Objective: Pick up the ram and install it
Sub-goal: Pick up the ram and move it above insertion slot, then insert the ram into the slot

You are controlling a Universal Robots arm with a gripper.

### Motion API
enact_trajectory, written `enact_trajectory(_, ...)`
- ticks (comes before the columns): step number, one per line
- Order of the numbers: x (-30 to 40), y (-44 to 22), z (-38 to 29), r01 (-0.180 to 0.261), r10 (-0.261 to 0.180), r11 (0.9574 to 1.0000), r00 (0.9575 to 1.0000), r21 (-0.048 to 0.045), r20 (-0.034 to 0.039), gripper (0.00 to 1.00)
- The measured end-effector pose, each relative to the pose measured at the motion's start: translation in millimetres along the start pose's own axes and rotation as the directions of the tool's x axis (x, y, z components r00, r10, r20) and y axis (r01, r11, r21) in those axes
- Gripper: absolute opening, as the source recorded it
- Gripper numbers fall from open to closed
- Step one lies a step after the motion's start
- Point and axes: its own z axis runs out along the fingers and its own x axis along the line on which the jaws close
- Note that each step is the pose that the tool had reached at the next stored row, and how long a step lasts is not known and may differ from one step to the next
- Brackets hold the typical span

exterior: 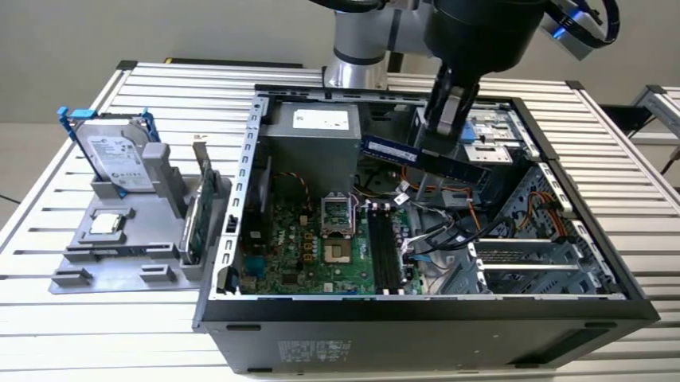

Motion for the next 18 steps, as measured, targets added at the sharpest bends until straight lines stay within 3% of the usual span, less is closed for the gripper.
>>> enact_trajectory(5, -0.1, -0.2, 0.3, -0.06, 0.06, 0.9982, 0.9982, 0.001, 0.0005, 0.0)
enact_trajectory(9, -0.1, -0.3, 0.5, -0.109, 0.109, 0.9941, 0.9941, 0.0018, 0.0009, 0.0)
enact_trajectory(13, -0.2, -0.5, 0.8, -0.156, 0.156, 0.9877, 0.9877, 0.0025, 0.0014, 0.0)
enact_trajectory(18, -0.3, -0.6, 1.1, -0.215, 0.215, 0.9766, 0.9766, 0.0035, 0.002, 0.0)
